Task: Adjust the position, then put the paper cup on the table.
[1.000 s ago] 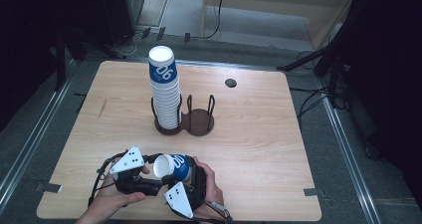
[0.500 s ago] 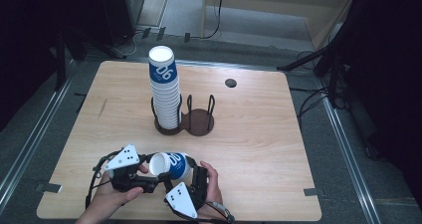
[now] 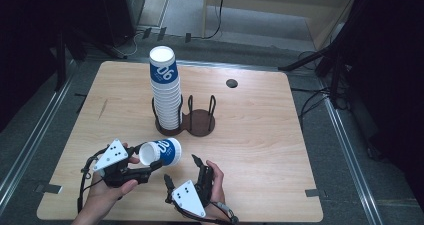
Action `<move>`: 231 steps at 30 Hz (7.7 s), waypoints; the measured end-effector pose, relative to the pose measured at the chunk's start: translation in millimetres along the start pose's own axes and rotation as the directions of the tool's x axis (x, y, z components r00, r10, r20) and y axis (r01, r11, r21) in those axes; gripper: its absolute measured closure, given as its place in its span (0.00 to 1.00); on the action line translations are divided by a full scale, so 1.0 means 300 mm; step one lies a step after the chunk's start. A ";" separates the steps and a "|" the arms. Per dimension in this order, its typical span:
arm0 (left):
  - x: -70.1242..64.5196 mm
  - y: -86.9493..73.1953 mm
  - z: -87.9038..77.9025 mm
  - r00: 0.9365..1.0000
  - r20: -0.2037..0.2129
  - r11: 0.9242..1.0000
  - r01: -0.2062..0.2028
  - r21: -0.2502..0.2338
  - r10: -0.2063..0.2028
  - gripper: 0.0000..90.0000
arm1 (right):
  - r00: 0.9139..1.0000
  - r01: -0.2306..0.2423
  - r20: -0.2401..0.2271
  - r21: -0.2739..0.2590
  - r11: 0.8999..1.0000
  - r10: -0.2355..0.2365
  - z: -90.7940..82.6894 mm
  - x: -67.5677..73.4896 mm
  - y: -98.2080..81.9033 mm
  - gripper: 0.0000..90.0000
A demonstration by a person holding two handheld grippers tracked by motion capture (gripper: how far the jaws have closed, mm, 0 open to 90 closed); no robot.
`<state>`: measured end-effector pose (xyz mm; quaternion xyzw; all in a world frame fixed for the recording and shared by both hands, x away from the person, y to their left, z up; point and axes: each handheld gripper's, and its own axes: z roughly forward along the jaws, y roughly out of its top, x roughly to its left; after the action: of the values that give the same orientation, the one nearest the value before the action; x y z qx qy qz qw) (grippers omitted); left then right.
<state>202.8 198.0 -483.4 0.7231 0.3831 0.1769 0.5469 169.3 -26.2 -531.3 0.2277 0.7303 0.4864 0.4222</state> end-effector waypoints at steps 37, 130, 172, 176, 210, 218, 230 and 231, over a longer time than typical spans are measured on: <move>0.060 -0.002 -0.046 0.992 0.022 0.972 0.129 -0.197 -0.127 0.32 | 0.990 -0.107 0.093 0.057 0.993 0.102 0.021 -0.046 -0.024 0.10; 0.020 -0.050 0.023 0.998 -0.014 0.899 0.055 -0.435 -0.068 0.32 | -0.226 -0.965 -0.054 0.151 -0.216 0.973 0.113 -0.115 0.148 0.07; -0.003 -0.048 0.033 1.000 0.026 0.923 0.025 -0.383 -0.016 0.31 | -0.454 -0.875 -0.094 0.236 -0.424 0.886 0.239 -0.132 0.128 0.17; 0.003 -0.046 0.011 0.996 0.055 0.918 0.087 -0.388 -0.071 0.30 | -0.445 -0.881 -0.108 0.232 -0.413 0.889 0.233 -0.130 0.134 0.20; 0.105 -0.058 -0.057 0.990 0.034 0.951 0.141 -0.276 -0.137 0.00 | 0.262 -0.962 0.005 -0.084 0.261 0.965 0.136 -0.290 0.120 0.21; 0.152 -0.084 -0.070 0.989 -0.021 0.963 0.134 -0.234 -0.143 0.00 | 0.473 -0.871 0.084 -0.107 0.480 0.877 0.124 -0.308 0.110 0.21; 0.225 -0.119 -0.096 0.980 -0.115 0.972 0.141 -0.187 -0.165 0.00 | 0.625 -0.730 0.219 -0.178 0.660 0.750 0.125 -0.348 0.079 0.21; 0.233 -0.124 -0.098 0.978 -0.130 0.974 0.137 -0.183 -0.162 0.00 | 0.634 -0.715 0.236 -0.183 0.675 0.736 0.125 -0.357 0.076 0.21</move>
<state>214.5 273.4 -519.4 0.6272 0.4583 0.2197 0.5902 256.7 -76.6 -474.9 0.5551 0.4887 0.6018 0.3013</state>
